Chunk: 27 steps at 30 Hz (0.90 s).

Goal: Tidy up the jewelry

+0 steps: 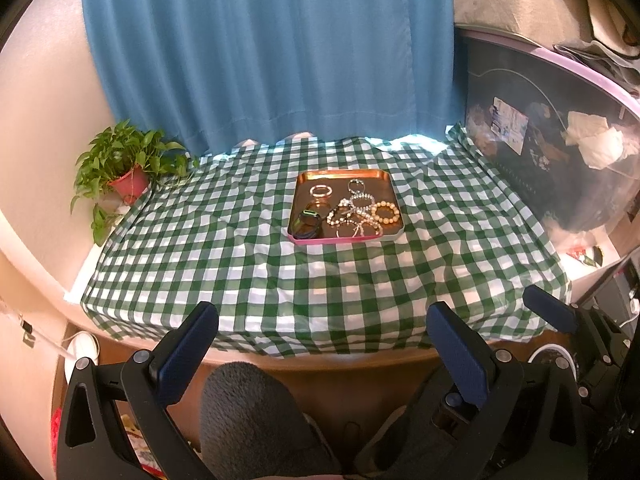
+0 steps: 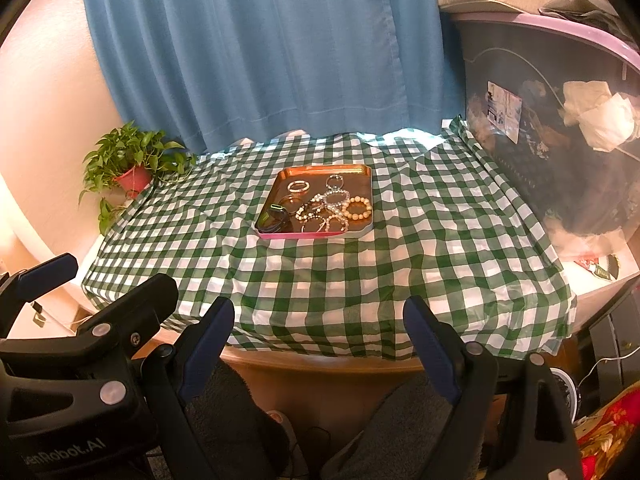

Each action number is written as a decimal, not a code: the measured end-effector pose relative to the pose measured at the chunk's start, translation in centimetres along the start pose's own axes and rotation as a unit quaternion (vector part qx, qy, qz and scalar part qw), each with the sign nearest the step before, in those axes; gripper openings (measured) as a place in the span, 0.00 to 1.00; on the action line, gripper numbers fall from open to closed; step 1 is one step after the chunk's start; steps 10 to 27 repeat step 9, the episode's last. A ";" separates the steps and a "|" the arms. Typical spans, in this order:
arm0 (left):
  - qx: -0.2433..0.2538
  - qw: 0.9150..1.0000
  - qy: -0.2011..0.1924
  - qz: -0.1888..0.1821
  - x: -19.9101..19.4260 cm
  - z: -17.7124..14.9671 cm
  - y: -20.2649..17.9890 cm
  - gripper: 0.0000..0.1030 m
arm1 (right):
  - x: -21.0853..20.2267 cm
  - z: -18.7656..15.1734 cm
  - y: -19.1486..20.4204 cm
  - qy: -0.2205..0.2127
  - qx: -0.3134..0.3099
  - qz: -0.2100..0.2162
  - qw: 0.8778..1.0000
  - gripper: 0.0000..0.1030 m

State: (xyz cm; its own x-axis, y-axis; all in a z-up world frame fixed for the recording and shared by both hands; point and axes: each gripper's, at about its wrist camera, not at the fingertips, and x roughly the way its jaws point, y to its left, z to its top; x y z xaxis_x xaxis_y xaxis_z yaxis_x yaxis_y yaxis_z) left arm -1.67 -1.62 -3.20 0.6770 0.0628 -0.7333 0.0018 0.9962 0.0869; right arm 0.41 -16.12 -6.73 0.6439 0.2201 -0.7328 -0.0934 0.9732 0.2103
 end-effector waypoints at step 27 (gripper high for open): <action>-0.002 1.000 0.000 0.000 -0.2 0.0 -0.3 1.00 | 0.0 0.0 -0.1 0.000 -0.002 0.001 1.000 0.82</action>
